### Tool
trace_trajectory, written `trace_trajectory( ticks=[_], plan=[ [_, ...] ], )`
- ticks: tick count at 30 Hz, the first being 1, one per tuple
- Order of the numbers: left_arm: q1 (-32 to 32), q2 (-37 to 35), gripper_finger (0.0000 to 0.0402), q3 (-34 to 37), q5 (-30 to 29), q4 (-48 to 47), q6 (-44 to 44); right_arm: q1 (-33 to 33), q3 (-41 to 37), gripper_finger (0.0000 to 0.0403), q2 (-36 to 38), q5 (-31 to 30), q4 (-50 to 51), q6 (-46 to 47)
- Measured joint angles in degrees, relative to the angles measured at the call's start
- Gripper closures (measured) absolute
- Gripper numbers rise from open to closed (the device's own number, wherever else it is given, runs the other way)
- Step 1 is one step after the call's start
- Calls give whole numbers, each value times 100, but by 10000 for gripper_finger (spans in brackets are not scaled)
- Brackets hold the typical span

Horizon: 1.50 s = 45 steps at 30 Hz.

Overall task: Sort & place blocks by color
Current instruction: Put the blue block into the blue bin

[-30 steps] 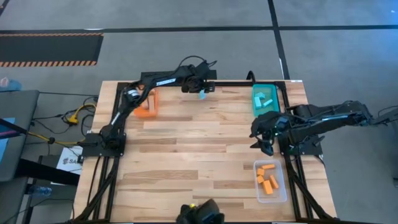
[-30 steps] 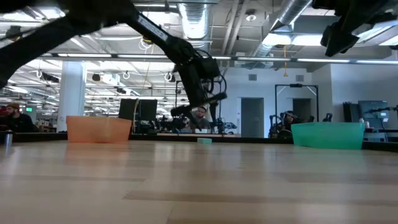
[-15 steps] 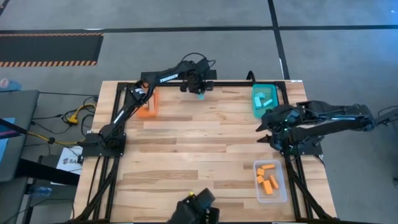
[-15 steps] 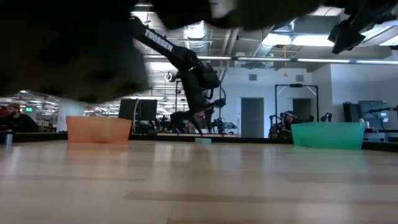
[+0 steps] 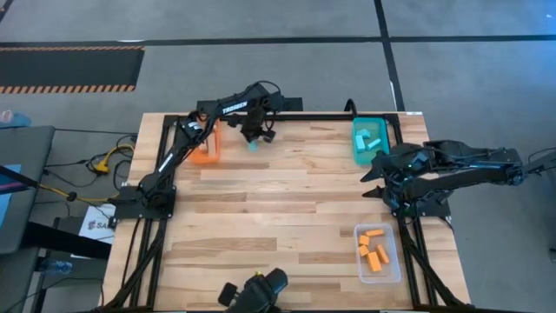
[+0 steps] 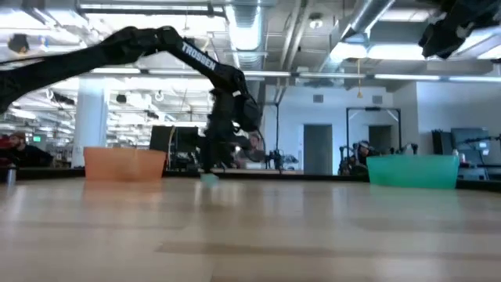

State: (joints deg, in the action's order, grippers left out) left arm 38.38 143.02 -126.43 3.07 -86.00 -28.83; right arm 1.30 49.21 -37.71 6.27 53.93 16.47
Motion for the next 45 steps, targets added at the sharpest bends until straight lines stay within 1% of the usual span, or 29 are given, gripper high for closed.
trace_trajectory(
  ticks=[1,4,8,11,12,14,15,17,19,25,30,32,36,39,41,45],
  plan=[
    [-20,4,388,17,-174,-168,59,0,0,124,-2,-3,-3,-7],
    [-114,-105,389,21,-630,-105,257,0,0,124,-2,-7,-4,-27],
    [-406,-509,389,24,-1128,-130,461,0,0,124,-5,-12,-17,-30],
    [-654,-784,389,17,-1837,-72,269,0,0,124,-9,-12,-124,-45],
    [-692,-826,388,17,-1907,33,206,0,0,124,-11,-12,-152,-52],
    [-656,-844,380,17,-1737,279,25,0,0,124,-9,-12,-264,-70],
    [-591,-842,373,17,-1500,363,-85,0,0,124,-9,-13,-320,-67],
    [-477,-821,352,22,-1098,489,-252,0,0,124,-9,-12,-373,-50],
    [-376,-800,326,62,-884,582,-286,0,0,124,-9,-12,-395,8],
    [-127,-785,236,155,-823,495,-270,0,0,124,-15,-35,-470,356],
    [59,-794,182,523,-581,544,-484,0,0,124,-15,-36,-729,555],
    [93,-794,169,745,-404,638,-565,0,0,124,-15,-36,-750,559],
    [93,-787,154,1038,-290,1031,-694,0,0,124,-15,-37,-772,600],
    [101,-787,152,1215,-178,1079,-790,0,0,124,-14,-36,-773,603],
    [126,-796,152,1388,-41,1366,-802,0,0,124,-15,-38,-773,603],
    [156,-821,152,1687,141,1475,-745,0,0,124,-15,-36,-771,617]
  ],
)
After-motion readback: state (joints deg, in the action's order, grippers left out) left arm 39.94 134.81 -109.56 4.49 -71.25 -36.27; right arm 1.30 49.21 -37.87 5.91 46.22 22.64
